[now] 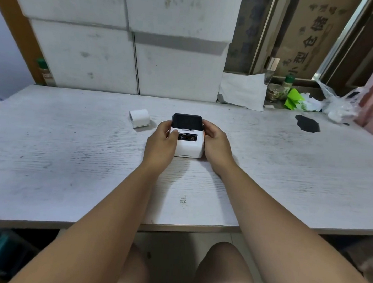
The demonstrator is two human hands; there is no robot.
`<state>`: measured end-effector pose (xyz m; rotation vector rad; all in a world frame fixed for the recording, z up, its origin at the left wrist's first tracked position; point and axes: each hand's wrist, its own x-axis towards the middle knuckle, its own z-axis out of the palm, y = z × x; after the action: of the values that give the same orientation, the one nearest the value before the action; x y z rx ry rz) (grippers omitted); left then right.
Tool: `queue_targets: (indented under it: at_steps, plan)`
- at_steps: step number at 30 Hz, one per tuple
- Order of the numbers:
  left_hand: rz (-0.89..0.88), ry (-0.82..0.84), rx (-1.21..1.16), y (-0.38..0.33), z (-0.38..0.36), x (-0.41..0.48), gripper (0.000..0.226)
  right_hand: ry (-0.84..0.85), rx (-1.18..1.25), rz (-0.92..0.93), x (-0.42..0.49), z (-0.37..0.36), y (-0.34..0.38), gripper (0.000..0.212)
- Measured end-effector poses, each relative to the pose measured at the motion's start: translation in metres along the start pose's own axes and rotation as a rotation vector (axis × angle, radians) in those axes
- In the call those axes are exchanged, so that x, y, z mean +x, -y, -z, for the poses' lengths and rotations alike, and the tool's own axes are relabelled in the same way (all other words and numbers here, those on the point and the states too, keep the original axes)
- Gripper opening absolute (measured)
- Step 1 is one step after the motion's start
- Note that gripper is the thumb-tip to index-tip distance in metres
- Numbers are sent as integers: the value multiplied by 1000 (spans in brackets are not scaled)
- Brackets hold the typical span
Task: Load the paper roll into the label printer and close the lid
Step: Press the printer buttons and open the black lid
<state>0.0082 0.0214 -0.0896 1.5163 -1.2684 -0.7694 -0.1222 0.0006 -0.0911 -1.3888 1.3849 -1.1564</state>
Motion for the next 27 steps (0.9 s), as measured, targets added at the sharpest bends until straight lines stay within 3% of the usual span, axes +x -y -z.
queue_targets:
  at_steps: [5,10,14,19,27]
  plan:
    - [-21,50,-48,-2,1,-1,39,122,85,-12,0,10,4,48]
    - [-32,132,-112,0,3,2,34,121,128,-49,3,20,6,47]
    - [-63,153,-86,4,2,3,56,111,139,-49,3,20,4,49]
    - [21,186,-320,6,10,7,68,83,87,-18,4,15,-3,45]
    - [28,269,-370,13,15,14,48,113,35,-11,2,13,-2,43]
